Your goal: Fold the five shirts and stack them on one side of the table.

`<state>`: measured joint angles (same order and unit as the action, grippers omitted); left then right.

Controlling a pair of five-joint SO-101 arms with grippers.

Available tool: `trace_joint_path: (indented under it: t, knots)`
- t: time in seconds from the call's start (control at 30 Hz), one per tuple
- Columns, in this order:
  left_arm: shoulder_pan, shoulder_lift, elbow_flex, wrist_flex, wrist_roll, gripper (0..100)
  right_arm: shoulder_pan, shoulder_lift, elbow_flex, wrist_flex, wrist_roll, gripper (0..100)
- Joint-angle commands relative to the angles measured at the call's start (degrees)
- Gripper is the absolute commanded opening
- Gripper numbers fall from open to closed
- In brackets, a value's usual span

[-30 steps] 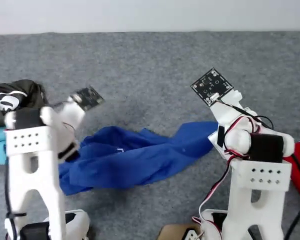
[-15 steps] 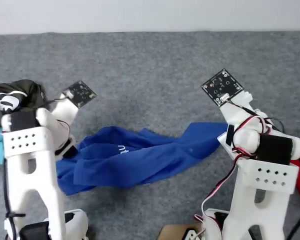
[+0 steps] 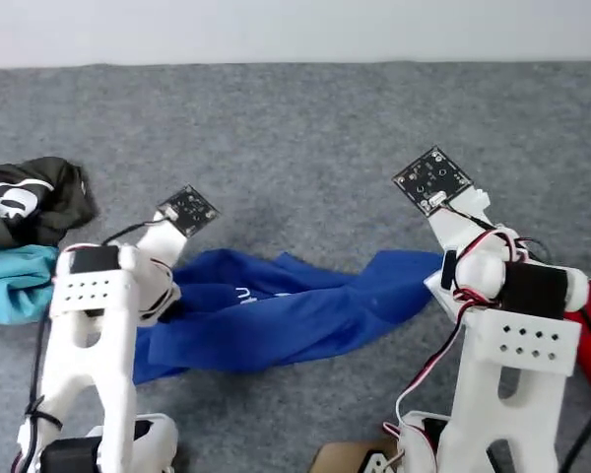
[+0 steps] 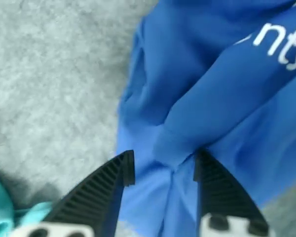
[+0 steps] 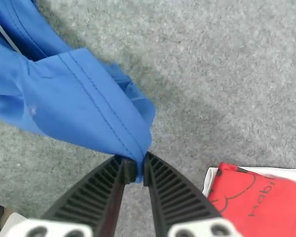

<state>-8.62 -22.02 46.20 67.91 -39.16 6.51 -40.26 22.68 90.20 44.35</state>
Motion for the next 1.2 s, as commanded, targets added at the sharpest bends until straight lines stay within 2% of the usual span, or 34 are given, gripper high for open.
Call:
trace_joint_path:
  t: [0.0, 0.13, 0.27, 0.4, 0.6, 0.77, 1.07, 1.17]
  knots:
    - [2.4, 3.3, 0.2, -1.3, 2.4, 20, 0.8, -1.3, 0.5, -0.9, 0.3, 0.9]
    - [3.6, 10.3, -0.1, -1.1, 4.2, 20, 0.8, -1.4, 1.9, -0.7, 0.3, 0.9]
    - [5.5, 12.0, 0.0, 4.1, 4.2, 15, 0.8, -1.4, 2.9, -0.9, 0.4, 0.9]
    - [8.9, 5.5, 0.2, 11.3, 4.2, 11, 0.8, -1.3, 4.9, -1.3, 0.4, 0.9]
    - [17.6, -12.7, 0.2, 22.9, 4.2, 12, 0.8, -1.3, 5.7, -1.8, 0.4, 0.9]
    - [19.3, -22.3, 0.1, 24.3, 4.2, 12, 0.8, -1.3, 5.7, -1.7, 0.4, 0.9]
    - [19.0, -20.8, -0.2, 24.2, 4.3, 12, 0.8, -1.3, 5.8, -1.7, 0.4, 0.9]
    - [18.8, -20.7, -0.1, 22.1, 7.2, 12, 0.8, -1.3, 5.8, -1.5, 0.4, 0.9]
